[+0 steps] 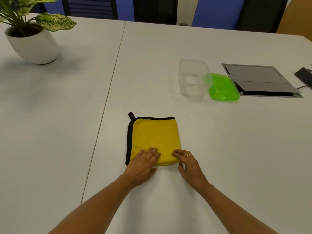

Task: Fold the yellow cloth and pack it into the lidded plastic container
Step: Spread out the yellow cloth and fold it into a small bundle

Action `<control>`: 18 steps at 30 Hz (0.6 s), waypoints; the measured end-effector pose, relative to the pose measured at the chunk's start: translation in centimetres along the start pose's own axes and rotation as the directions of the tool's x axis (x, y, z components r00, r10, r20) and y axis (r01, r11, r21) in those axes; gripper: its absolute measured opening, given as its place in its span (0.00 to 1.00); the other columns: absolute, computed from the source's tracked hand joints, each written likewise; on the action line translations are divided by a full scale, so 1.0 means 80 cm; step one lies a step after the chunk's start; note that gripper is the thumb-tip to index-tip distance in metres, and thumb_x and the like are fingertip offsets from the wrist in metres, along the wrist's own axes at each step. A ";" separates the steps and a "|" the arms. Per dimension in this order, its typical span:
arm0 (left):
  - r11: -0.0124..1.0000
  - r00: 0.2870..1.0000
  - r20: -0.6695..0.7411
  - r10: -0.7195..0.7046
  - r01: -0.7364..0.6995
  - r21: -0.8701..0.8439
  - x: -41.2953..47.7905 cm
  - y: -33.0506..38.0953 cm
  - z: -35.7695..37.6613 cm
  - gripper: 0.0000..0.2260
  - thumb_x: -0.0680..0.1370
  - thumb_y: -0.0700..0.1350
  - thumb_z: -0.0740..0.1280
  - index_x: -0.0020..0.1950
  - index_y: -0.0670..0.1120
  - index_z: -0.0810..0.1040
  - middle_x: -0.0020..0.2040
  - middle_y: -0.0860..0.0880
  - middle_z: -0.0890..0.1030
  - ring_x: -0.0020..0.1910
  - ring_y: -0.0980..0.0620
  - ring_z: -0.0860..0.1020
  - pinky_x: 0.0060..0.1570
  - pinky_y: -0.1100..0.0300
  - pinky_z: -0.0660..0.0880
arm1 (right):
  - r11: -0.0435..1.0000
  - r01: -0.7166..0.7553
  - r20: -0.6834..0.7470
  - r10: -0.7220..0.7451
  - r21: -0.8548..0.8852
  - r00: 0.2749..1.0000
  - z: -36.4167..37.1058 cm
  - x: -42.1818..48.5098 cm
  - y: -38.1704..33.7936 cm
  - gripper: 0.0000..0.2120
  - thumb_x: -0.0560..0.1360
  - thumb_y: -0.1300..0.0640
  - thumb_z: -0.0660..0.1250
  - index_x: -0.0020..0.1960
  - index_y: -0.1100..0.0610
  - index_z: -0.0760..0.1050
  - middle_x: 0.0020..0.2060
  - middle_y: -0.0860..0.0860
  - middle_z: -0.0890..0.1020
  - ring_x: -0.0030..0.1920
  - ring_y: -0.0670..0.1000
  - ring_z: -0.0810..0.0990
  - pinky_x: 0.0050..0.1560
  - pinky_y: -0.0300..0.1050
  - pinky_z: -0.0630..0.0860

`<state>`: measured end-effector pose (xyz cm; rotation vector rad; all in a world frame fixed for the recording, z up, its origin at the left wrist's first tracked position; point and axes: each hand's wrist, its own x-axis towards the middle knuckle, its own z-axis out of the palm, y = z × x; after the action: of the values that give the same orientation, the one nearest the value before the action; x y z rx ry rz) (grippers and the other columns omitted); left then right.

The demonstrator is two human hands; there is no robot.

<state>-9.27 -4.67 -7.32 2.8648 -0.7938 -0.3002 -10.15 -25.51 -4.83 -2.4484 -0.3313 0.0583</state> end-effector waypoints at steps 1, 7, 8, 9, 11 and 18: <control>1.000 1.000 0.006 -0.006 0.006 0.011 0.002 0.002 0.000 0.25 0.81 0.52 0.51 0.76 0.47 0.51 0.78 0.47 0.52 0.77 0.49 0.49 0.75 0.52 0.46 | 1.000 0.013 0.001 -0.013 -0.017 1.000 -0.002 0.001 0.000 0.20 0.71 0.74 0.62 0.60 0.61 0.76 0.60 0.58 0.77 0.62 0.55 0.74 0.64 0.38 0.65; 0.999 0.997 -0.079 0.002 0.001 0.039 0.002 0.002 -0.010 0.25 0.78 0.39 0.59 0.74 0.45 0.58 0.76 0.44 0.60 0.75 0.47 0.59 0.72 0.50 0.58 | 0.998 0.024 -0.087 -0.020 0.053 0.996 -0.012 0.015 -0.007 0.13 0.69 0.74 0.67 0.50 0.64 0.81 0.51 0.62 0.82 0.55 0.59 0.78 0.58 0.42 0.70; 0.999 0.992 -0.126 0.027 -0.023 0.030 -0.001 0.000 -0.017 0.26 0.73 0.39 0.67 0.70 0.44 0.67 0.71 0.43 0.69 0.70 0.46 0.69 0.67 0.50 0.68 | 0.997 0.018 -0.103 -0.010 0.070 0.995 -0.014 0.016 -0.007 0.13 0.69 0.74 0.67 0.50 0.63 0.81 0.50 0.61 0.82 0.55 0.58 0.78 0.57 0.42 0.70; 0.998 0.982 -0.184 0.047 -0.041 0.037 -0.005 -0.003 -0.022 0.26 0.65 0.39 0.76 0.62 0.44 0.76 0.63 0.43 0.79 0.60 0.46 0.78 0.56 0.52 0.77 | 0.996 0.012 -0.116 -0.002 0.086 0.993 -0.015 0.017 -0.007 0.13 0.69 0.74 0.67 0.50 0.63 0.81 0.50 0.60 0.82 0.55 0.57 0.78 0.57 0.41 0.70; 0.999 0.959 -0.282 0.023 -0.011 0.046 -0.012 -0.010 -0.030 0.26 0.53 0.40 0.82 0.49 0.44 0.83 0.47 0.46 0.86 0.43 0.48 0.85 0.40 0.57 0.81 | 0.994 0.001 -0.150 0.015 0.110 0.989 -0.017 0.017 -0.005 0.14 0.69 0.75 0.65 0.51 0.62 0.80 0.50 0.59 0.82 0.55 0.55 0.77 0.57 0.39 0.69; 0.869 0.877 -0.334 -0.345 0.164 -0.468 -0.020 -0.042 -0.043 0.10 0.71 0.37 0.71 0.51 0.39 0.80 0.43 0.41 0.83 0.41 0.44 0.80 0.66 0.50 0.65 | 0.947 -0.135 -0.214 0.202 0.291 0.956 -0.016 0.018 0.007 0.18 0.70 0.77 0.62 0.51 0.60 0.81 0.49 0.58 0.78 0.50 0.51 0.75 0.46 0.21 0.68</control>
<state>-8.22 -0.68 -4.45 2.4734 -0.2186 0.0951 -8.45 -26.33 -4.12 -2.1727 -0.0010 -0.1126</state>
